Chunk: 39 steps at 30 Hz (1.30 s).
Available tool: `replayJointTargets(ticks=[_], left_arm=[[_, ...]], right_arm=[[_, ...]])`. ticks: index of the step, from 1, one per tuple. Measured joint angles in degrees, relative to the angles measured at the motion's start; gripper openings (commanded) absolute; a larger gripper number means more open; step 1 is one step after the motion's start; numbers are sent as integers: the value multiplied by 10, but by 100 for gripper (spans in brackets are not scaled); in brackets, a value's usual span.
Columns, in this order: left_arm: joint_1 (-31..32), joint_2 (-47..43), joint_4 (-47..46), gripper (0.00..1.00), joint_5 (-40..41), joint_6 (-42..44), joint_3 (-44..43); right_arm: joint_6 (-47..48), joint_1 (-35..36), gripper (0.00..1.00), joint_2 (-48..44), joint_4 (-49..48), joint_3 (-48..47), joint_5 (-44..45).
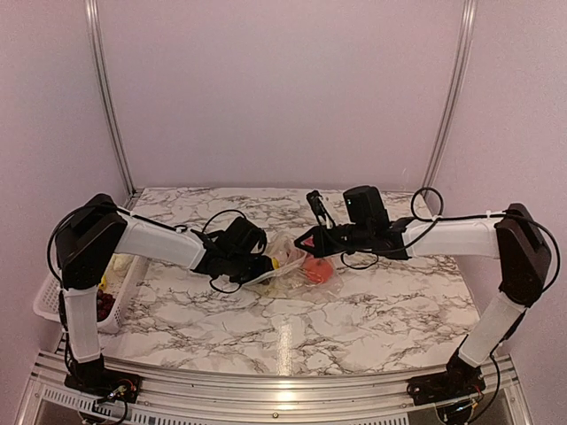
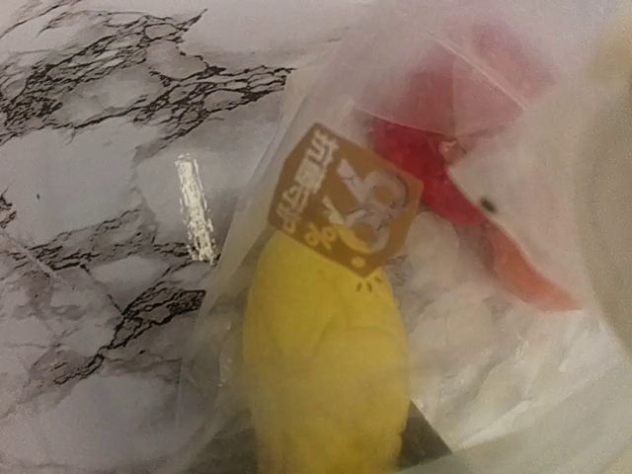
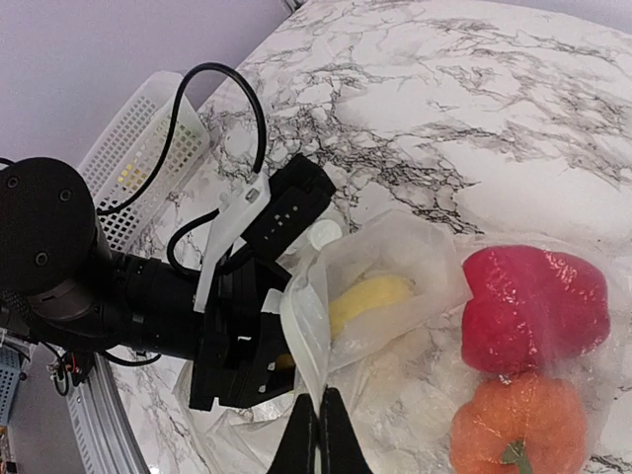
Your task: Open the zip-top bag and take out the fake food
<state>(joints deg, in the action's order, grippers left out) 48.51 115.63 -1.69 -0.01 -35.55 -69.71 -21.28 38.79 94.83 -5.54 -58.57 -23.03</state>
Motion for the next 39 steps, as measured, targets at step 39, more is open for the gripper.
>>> replayJointTargets(ticks=[39], left_arm=[[-180,-491,-20,29,-55,47,228]], right_arm=[[-11,41,0,35,-16,-17,-9]])
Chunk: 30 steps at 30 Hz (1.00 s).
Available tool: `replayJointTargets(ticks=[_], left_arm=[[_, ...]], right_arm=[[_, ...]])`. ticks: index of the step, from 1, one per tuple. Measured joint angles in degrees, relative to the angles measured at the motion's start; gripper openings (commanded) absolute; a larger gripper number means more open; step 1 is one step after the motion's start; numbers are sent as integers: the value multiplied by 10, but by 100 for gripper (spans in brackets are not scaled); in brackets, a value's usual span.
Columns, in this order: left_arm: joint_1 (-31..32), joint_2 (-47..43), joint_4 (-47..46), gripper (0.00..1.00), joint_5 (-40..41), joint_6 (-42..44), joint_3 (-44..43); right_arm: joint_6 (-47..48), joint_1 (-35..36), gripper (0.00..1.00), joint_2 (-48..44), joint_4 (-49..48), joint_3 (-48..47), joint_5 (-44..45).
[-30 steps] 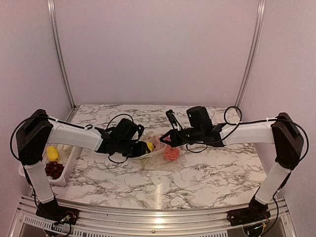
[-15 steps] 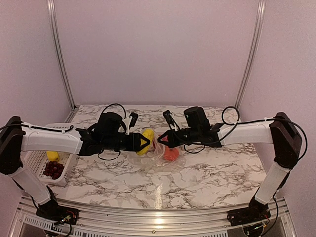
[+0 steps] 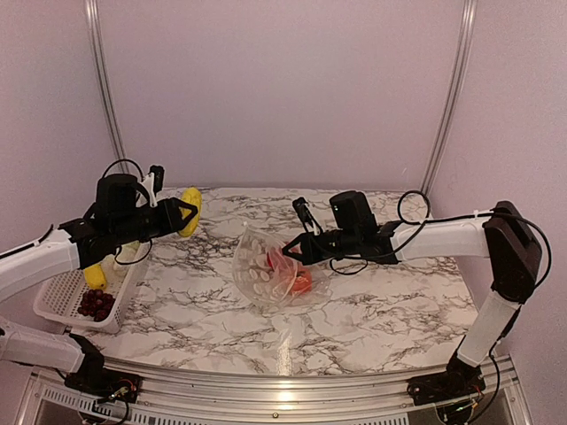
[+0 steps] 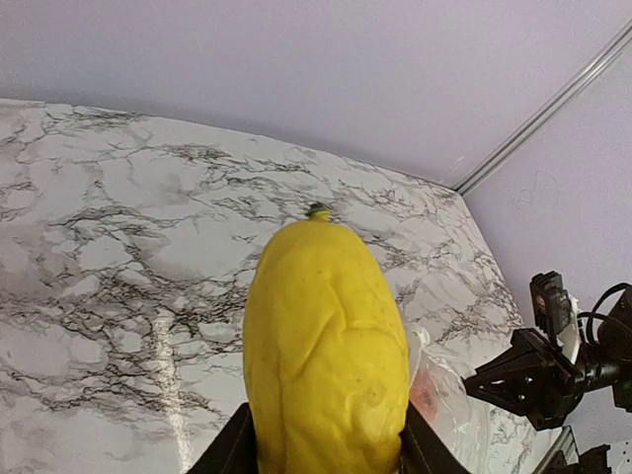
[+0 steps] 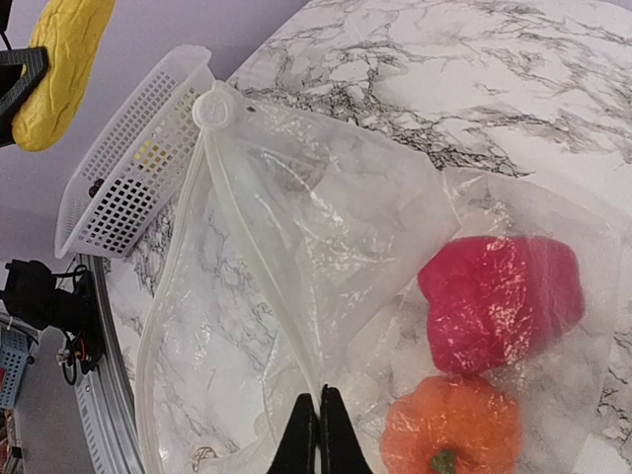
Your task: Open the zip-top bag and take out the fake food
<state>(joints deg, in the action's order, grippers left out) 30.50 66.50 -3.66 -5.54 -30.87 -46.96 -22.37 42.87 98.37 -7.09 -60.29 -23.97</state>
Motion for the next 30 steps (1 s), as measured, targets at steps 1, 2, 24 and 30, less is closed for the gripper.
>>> replayJointTargets(ticks=[1,2,24,30], left_arm=[[-17,-20,20,29,6,-2,9],[-35,-39,42,30,12,-4,16],[-458,-48,218,40,40,12,87],[-481,-11,195,65,43,19,87]], right_arm=[[0,0,0,0,0,0,0],[0,0,0,0,0,0,0],[1,-2,0,0,0,0,-6],[1,-4,0,0,1,0,-7]])
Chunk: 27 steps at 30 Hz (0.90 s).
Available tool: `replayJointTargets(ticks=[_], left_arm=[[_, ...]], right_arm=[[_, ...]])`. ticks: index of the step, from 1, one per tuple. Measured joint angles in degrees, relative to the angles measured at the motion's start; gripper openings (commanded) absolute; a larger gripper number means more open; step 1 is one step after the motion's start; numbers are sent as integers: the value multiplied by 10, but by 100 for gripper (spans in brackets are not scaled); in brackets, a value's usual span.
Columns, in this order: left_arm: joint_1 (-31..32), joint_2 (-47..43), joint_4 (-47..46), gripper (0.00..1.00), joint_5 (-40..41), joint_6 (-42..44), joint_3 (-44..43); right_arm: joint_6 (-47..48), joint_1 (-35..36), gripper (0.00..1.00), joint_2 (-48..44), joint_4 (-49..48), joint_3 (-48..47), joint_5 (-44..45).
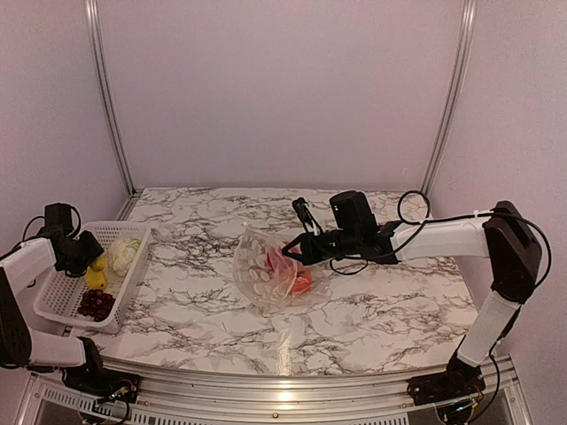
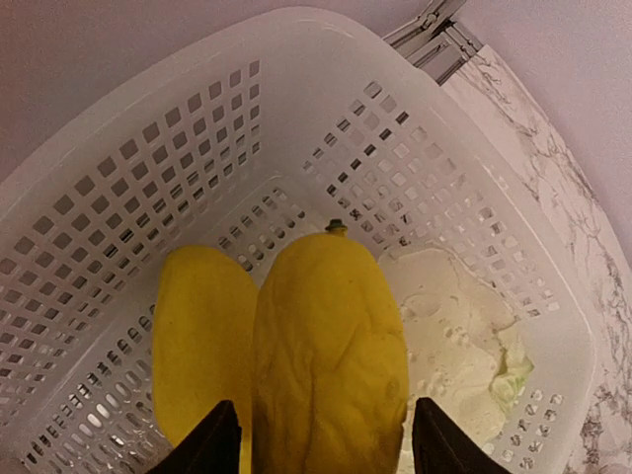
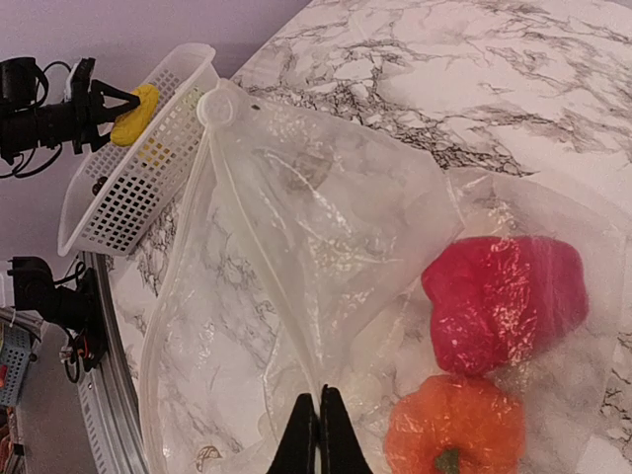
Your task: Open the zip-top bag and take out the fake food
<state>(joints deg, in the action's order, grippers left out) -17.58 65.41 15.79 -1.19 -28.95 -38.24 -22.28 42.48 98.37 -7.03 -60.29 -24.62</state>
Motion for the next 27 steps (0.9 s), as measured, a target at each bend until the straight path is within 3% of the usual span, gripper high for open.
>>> replayJointTargets(ticks=[6,14,27], left_arm=[[-1,2,-22,73,-8,9,0],[26,-42,-53,67,-64,12,10],[294,-102,-212,54,-188,-7,49]], right_arm=[[0,0,0,1,0,0,-6],[0,-1,0,9,0,-11,-18],[0,12,0,19,3,-64,-26]])
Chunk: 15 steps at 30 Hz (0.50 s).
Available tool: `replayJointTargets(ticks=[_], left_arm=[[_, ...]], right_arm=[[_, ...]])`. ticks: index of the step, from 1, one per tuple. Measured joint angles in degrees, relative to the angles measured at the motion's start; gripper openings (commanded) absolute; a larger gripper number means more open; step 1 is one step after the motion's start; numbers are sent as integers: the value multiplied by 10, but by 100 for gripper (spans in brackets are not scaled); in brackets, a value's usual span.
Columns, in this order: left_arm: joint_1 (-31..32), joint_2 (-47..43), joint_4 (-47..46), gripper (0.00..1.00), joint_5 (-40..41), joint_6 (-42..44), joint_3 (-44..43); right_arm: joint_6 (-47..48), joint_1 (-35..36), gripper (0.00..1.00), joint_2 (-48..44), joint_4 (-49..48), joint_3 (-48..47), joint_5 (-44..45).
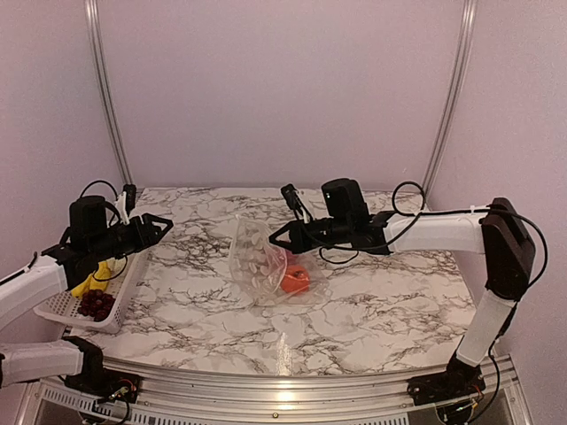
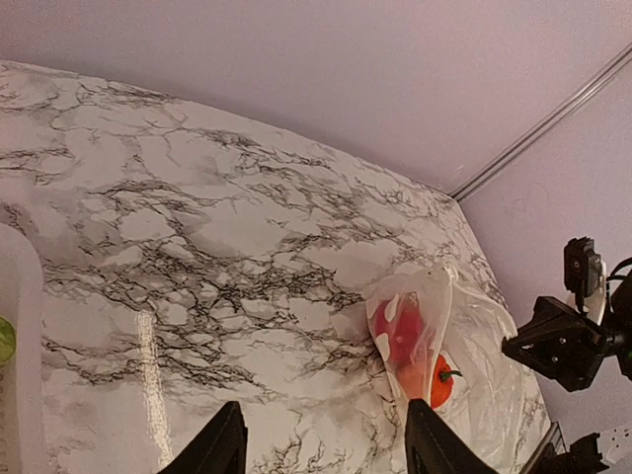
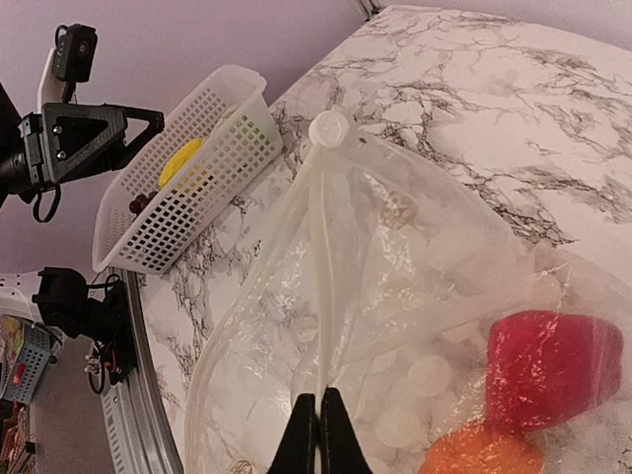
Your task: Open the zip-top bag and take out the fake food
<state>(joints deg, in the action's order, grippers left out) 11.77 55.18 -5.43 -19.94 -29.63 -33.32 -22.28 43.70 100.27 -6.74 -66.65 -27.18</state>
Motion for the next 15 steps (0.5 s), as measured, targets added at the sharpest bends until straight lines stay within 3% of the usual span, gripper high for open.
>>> replayJointTargets(ticks=[8,15], left_arm=[[148,68,-68,46,-10,-8,-12],[227,182,-124,39,-12,-16,-37]], right_arm=[[-2,28,0,25,8,-40,0],[-7,38,0,31,11,-67,1]])
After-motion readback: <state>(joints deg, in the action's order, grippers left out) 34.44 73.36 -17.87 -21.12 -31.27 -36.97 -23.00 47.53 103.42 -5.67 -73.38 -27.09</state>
